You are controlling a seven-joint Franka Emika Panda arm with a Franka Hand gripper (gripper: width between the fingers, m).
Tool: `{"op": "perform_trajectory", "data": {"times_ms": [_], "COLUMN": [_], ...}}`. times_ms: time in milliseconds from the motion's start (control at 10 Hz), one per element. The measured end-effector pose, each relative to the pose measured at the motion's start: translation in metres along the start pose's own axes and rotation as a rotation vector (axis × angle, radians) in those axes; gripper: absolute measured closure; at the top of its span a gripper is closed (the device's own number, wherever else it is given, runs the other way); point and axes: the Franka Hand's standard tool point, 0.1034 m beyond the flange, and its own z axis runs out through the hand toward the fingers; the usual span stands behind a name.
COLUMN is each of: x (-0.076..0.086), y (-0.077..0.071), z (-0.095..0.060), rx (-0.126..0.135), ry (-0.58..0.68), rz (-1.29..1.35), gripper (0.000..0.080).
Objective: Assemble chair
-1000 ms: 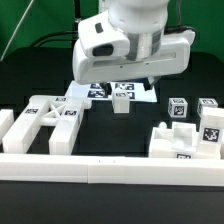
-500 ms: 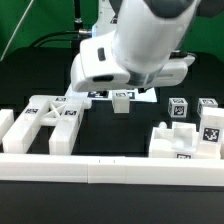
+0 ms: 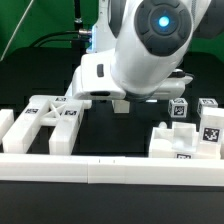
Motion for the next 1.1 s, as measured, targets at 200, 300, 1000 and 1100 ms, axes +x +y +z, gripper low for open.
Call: {"op": "perform_trajectory", "data": {"times_ms": [200, 300, 1000, 1100], "x": [0.001, 0.002, 0.004, 0.006], "y": [-0.001, -0.002, -0.005, -0.007], "z": [0.006, 0.008, 0.005, -0.002], "rx": [0.043, 0.042, 0.037, 0.034], "ry": [-0.005, -0.005, 0.007, 0.016], "rz": [0.017, 0.017, 0.012, 0.008], "gripper": [0.015, 0.015, 0.0513, 0.0513]}}
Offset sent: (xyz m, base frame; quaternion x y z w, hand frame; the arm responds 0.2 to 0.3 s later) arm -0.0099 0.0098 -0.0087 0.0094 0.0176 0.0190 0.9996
